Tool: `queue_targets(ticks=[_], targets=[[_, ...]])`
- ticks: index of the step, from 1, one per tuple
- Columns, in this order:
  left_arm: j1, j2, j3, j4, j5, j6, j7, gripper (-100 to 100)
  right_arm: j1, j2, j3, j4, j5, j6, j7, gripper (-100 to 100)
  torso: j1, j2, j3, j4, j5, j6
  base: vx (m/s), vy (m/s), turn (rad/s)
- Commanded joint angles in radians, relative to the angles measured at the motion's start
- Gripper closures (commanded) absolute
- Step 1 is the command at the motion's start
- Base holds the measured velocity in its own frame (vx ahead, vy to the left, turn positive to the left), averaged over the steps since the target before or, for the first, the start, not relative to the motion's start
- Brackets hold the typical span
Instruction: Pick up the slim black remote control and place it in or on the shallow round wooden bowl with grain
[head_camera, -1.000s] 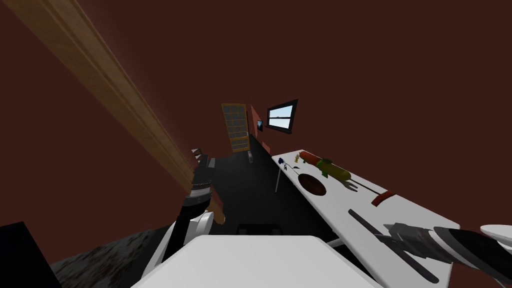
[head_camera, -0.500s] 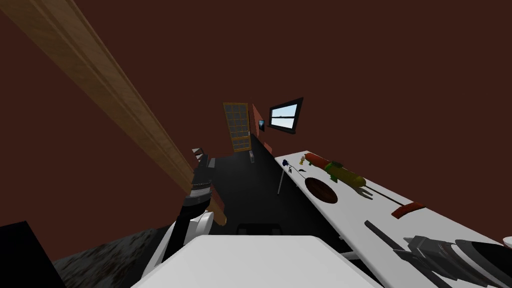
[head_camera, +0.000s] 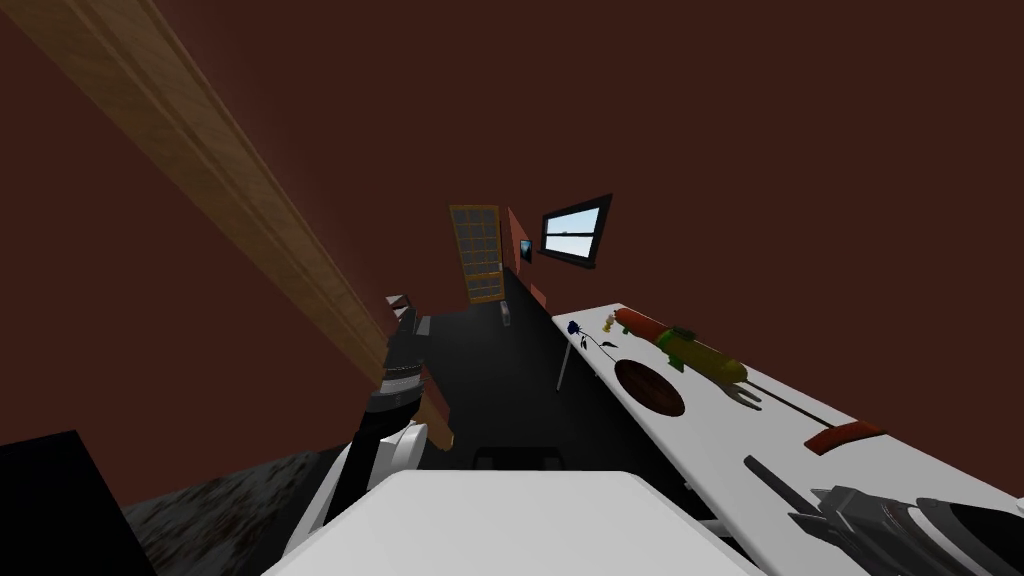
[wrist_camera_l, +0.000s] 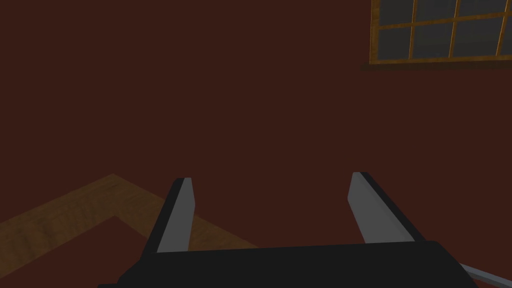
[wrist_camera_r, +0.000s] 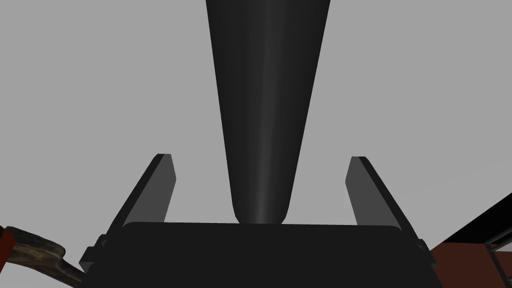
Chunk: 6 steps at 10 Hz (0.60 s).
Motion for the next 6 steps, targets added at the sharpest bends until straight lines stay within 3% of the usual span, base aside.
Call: queue_targets(ticks=[1, 5, 6], targets=[[0.000, 0.000, 0.000, 0.000, 0.000, 0.000, 0.000, 0, 0.000, 0.000, 0.000, 0.000, 0.000, 0.000, 0.000, 100, 0.000, 0.000, 0.000, 0.000, 0.000, 0.000, 0.000, 0.000, 0.000], [0.000, 0.000, 0.000, 0.000, 0.000, 0.000, 0.000, 0, 0.000, -0.002, -0.001, -0.001, -0.001, -0.002, -0.001, 100, -0.006, 0.000, 0.000, 0.000, -0.005, 0.000, 0.000, 0.000, 0.000], [0.000, 0.000, 0.000, 0.000, 0.000, 0.000, 0.000, 0, 0.000, -0.002, -0.001, -0.001, 0.000, -0.003, 0.000, 0, -0.006, 0.000, 0.000, 0.000, -0.005, 0.000, 0.000, 0.000, 0.000]])
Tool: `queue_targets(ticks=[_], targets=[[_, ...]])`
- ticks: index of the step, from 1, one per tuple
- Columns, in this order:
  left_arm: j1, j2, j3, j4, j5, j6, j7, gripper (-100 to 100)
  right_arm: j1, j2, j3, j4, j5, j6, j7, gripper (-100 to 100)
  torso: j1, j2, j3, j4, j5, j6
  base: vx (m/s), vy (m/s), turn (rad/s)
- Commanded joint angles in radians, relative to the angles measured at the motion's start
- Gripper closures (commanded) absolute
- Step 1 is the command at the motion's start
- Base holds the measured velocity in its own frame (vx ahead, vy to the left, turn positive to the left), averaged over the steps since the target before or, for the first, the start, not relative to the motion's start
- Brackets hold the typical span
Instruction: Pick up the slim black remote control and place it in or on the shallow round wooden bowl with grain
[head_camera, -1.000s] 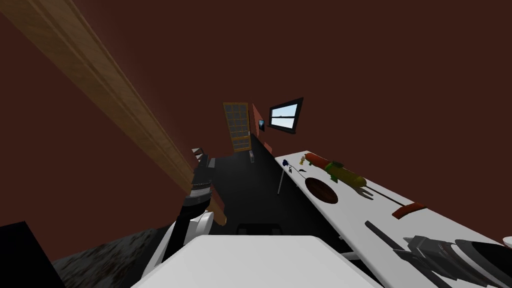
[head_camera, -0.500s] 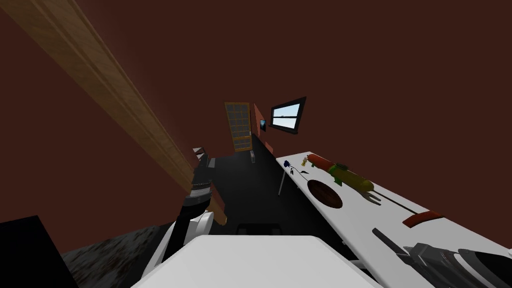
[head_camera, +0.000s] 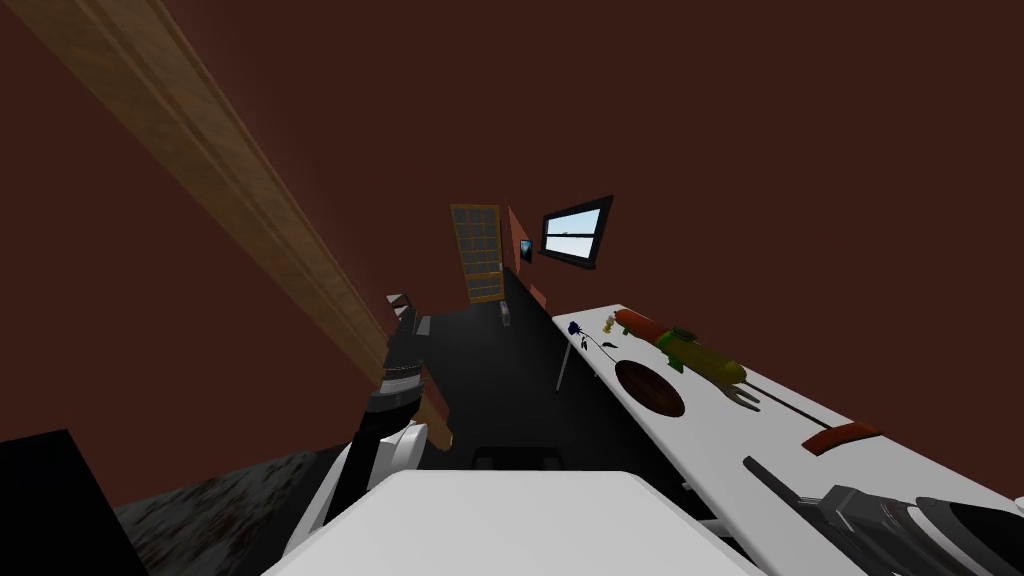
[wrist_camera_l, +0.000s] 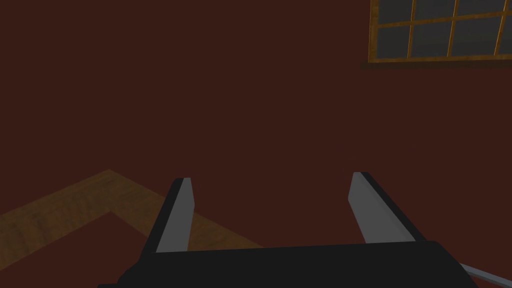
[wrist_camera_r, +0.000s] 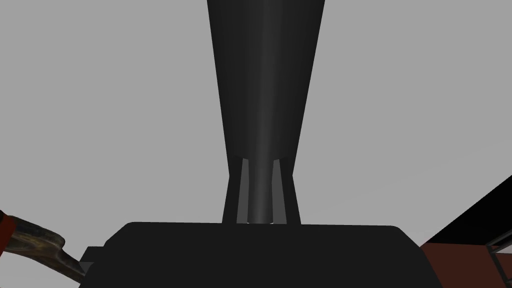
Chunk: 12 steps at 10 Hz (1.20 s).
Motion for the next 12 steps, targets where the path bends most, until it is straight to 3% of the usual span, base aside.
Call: queue_targets(ticks=[1, 3, 4, 5, 12], targets=[[0.000, 0.000, 0.000, 0.000, 0.000, 0.000, 0.000, 0, -0.003, -0.034, -0.003, -0.009, -0.007, -0.016, -0.010, 100, 0.000, 0.000, 0.000, 0.000, 0.000, 0.000, -0.022, 0.011, -0.095], [0.000, 0.000, 0.000, 0.000, 0.000, 0.000, 0.000, 0, -0.002, -0.036, -0.003, -0.018, -0.007, -0.008, -0.012, 100, 0.002, 0.002, 0.001, 0.001, 0.001, 0.001, -0.024, 0.010, -0.054], [0.000, 0.000, 0.000, 0.000, 0.000, 0.000, 0.000, 0, -0.002, -0.039, -0.003, -0.017, -0.007, -0.012, -0.012, 0, 0.001, 0.002, 0.001, 0.000, 0.000, 0.001, 0.000, 0.000, 0.000], [0.000, 0.000, 0.000, 0.000, 0.000, 0.000, 0.000, 0, 0.000, -0.069, 0.000, -0.018, -0.015, -0.035, -0.028, 100, 0.001, 0.001, 0.001, 0.000, 0.000, 0.000, 0.053, 0.041, -0.150], [0.000, 0.000, 0.000, 0.000, 0.000, 0.000, 0.000, 0, 0.043, -0.214, 0.039, -0.057, -0.040, -0.090, -0.112, 100, 0.014, -0.012, -0.007, -0.003, 0.004, -0.001, 0.140, 0.114, -0.025]])
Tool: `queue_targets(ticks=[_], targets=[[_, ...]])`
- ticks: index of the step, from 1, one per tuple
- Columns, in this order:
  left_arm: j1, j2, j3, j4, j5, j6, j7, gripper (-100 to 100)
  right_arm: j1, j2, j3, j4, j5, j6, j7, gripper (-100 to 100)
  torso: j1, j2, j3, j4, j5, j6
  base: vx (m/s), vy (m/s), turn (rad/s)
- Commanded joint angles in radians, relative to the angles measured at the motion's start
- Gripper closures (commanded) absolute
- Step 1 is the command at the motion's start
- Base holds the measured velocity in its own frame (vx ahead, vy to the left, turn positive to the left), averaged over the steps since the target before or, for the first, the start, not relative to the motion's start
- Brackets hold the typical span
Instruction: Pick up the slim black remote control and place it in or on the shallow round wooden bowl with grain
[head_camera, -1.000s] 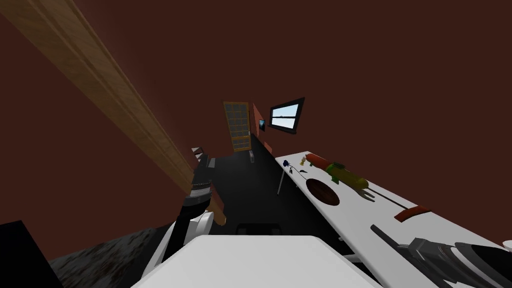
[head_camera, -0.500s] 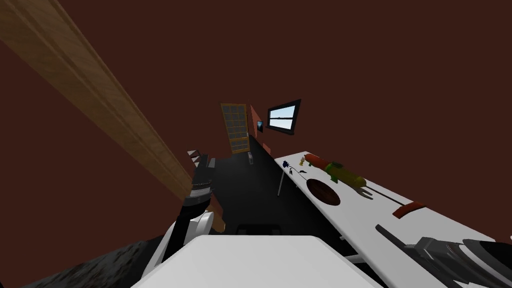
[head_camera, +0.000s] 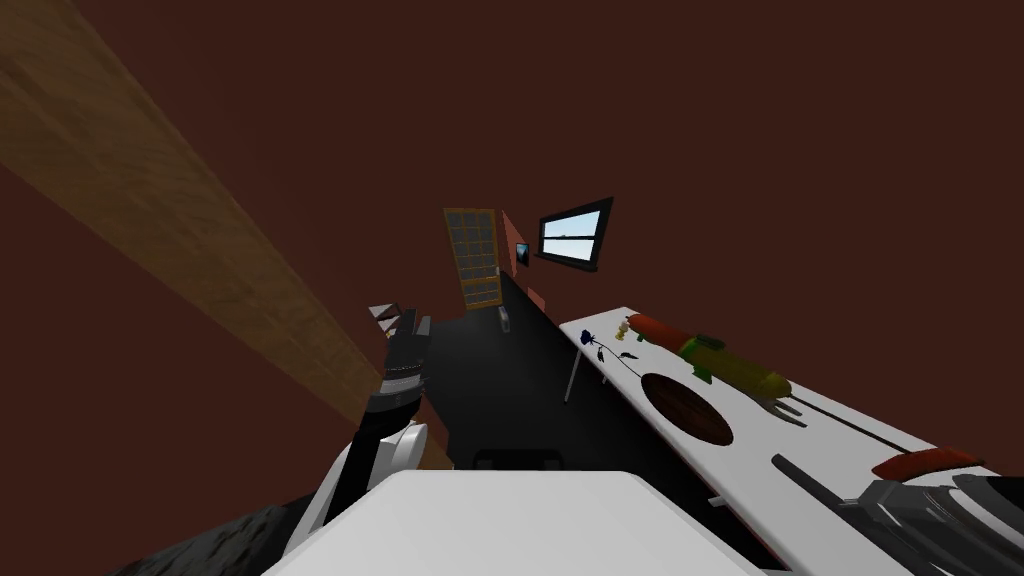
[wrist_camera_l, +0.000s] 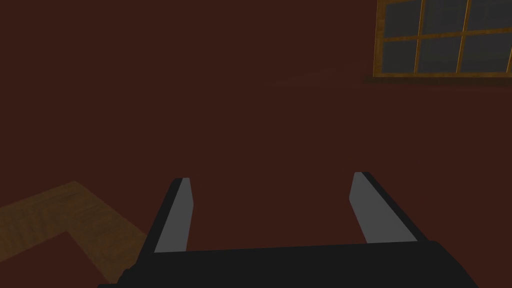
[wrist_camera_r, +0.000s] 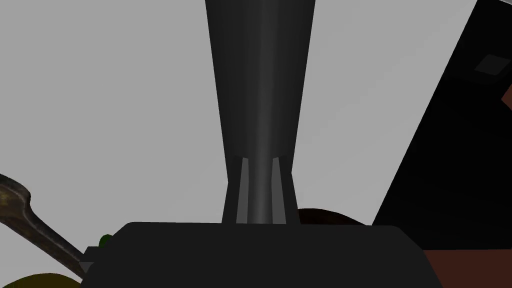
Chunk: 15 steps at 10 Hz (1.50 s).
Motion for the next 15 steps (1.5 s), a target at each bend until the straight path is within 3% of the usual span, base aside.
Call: queue_targets(ticks=[1, 7, 8, 9, 13, 14, 15], targets=[[0.000, 0.000, 0.000, 0.000, 0.000, 0.000, 0.000, 0, 0.014, -0.029, 0.006, -0.012, -0.011, -0.005, -0.012, 100, 0.000, 0.000, 0.000, 0.000, 0.000, 0.000, 0.141, 0.089, 0.018], [0.000, 0.000, 0.000, 0.000, 0.000, 0.000, 0.000, 0, 0.054, -0.148, 0.041, -0.053, -0.010, -0.013, -0.087, 100, -0.002, -0.003, -0.002, -0.001, 0.000, -0.002, 0.176, 0.117, 0.047], [0.000, 0.000, 0.000, 0.000, 0.000, 0.000, 0.000, 0, 0.052, -0.141, 0.039, -0.050, -0.016, -0.014, -0.078, 100, -0.003, -0.003, -0.002, -0.001, -0.001, -0.002, 0.079, 0.032, 0.013], [0.000, 0.000, 0.000, 0.000, 0.000, 0.000, 0.000, 0, 0.052, -0.143, 0.039, -0.052, -0.017, -0.013, -0.080, -100, -0.006, 0.003, 0.001, 0.000, -0.002, -0.001, 0.016, 0.007, 0.004], [0.000, 0.000, 0.000, 0.000, 0.000, 0.000, 0.000, 0, 0.052, -0.143, 0.039, -0.052, -0.017, -0.013, -0.080, -100, -0.010, 0.011, 0.006, 0.002, -0.003, 0.000, 0.002, 0.001, 0.000], [0.000, 0.000, 0.000, 0.000, 0.000, 0.000, 0.000, 0, 0.052, -0.143, 0.039, -0.052, -0.017, -0.013, -0.080, 0, -0.010, 0.011, 0.006, 0.002, -0.003, 0.000, 0.000, 0.000, 0.000], [0.000, 0.000, 0.000, 0.000, 0.000, 0.000, 0.000, 0, 0.050, -0.182, 0.036, -0.065, -0.032, -0.027, -0.111, -100, -0.010, 0.012, 0.006, 0.002, -0.003, 0.000, -0.079, -0.018, 0.102]])
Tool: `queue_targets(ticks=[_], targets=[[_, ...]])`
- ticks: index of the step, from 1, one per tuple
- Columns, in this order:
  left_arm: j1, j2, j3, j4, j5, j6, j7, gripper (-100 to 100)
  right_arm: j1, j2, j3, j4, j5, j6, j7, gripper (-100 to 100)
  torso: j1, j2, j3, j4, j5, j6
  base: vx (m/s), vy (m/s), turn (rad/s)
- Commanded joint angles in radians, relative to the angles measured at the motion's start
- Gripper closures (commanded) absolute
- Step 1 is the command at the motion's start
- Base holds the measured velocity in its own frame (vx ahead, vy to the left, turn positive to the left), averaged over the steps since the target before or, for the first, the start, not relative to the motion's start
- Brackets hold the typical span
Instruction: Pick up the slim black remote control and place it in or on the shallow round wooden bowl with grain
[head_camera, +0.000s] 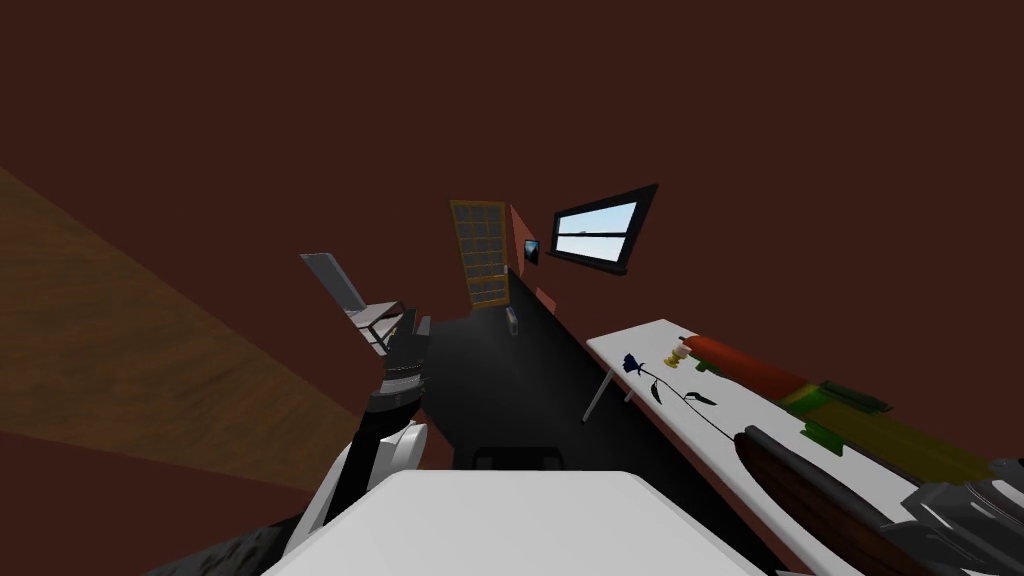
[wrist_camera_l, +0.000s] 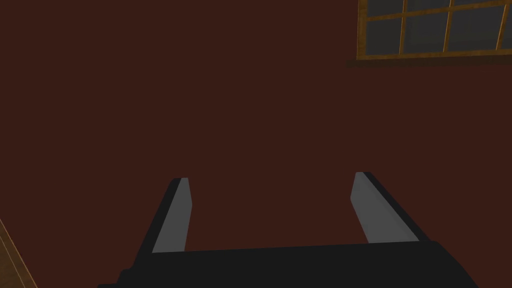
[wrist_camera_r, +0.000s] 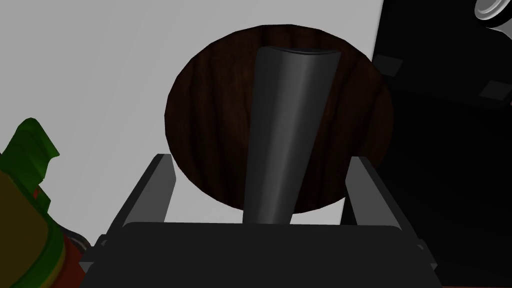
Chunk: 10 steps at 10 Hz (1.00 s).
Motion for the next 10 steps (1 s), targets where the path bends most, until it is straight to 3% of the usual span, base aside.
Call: queue_targets(ticks=[1, 8, 9, 10], targets=[[0.000, 0.000, 0.000, 0.000, 0.000, 0.000, 0.000, 0, -0.009, 0.003, -0.016, 0.012, 0.028, -0.016, -0.030, -100, 0.000, 0.000, 0.000, 0.000, 0.000, 0.000, -0.093, -0.025, 0.074], [0.000, 0.000, 0.000, 0.000, 0.000, 0.000, 0.000, 0, -0.018, -0.132, -0.026, -0.036, -0.025, -0.065, -0.138, -100, -0.001, 0.004, 0.002, 0.001, -0.001, 0.001, -0.099, -0.018, 0.070], [0.000, 0.000, 0.000, 0.000, 0.000, 0.000, 0.000, 0, -0.020, -0.129, -0.019, -0.042, -0.026, -0.056, -0.128, -100, 0.000, 0.003, 0.002, 0.001, -0.001, 0.001, -0.039, -0.005, 0.016], [0.000, 0.000, 0.000, 0.000, 0.000, 0.000, 0.000, 0, -0.021, -0.131, -0.018, -0.043, -0.028, -0.057, -0.131, 0, 0.000, 0.001, 0.001, 0.001, -0.001, 0.002, -0.007, -0.001, -0.004]])
